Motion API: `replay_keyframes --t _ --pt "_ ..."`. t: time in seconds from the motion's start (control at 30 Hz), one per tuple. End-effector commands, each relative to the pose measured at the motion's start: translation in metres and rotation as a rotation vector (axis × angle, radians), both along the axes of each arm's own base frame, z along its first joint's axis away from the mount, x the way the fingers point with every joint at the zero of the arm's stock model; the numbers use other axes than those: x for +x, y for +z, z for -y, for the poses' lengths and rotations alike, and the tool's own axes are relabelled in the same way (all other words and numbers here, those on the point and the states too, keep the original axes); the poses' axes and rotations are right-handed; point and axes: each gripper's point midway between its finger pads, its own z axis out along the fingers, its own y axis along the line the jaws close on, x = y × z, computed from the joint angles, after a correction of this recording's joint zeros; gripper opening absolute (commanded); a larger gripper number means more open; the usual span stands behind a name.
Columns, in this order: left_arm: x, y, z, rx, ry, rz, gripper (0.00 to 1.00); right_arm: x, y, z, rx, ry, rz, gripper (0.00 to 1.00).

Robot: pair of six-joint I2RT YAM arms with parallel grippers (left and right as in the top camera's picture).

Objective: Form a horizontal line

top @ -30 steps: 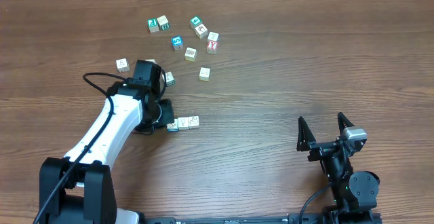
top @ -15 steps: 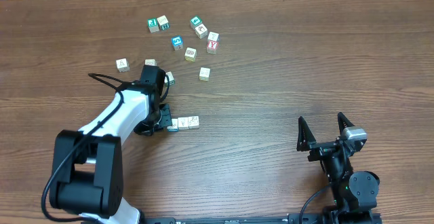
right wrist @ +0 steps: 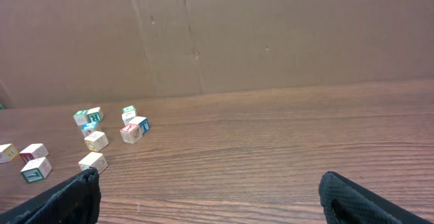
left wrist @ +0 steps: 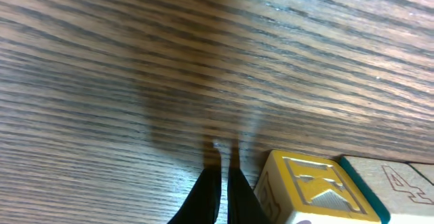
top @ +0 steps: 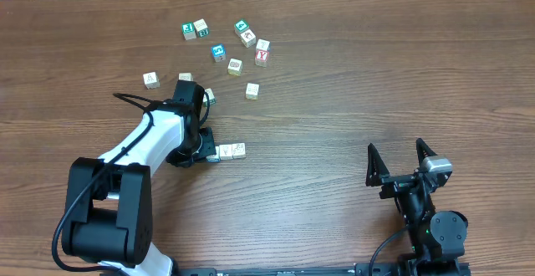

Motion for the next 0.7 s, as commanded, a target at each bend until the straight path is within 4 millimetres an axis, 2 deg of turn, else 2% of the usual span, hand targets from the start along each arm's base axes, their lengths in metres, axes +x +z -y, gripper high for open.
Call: replay_keyframes --t 0.0,0.67 --pt "-0.0061 -0.0053 0.0033 -0.026 0.014 -0.027 0.04 0.0003 -0.0022 0.0017 -0.001 -0.01 0.002 1.0" --pt "-0.0068 -0.0051 0.0065 -0.045 0.014 -0.031 0.04 0.0003 -0.0022 0.0017 -0.001 -0.01 0.002 1.0"
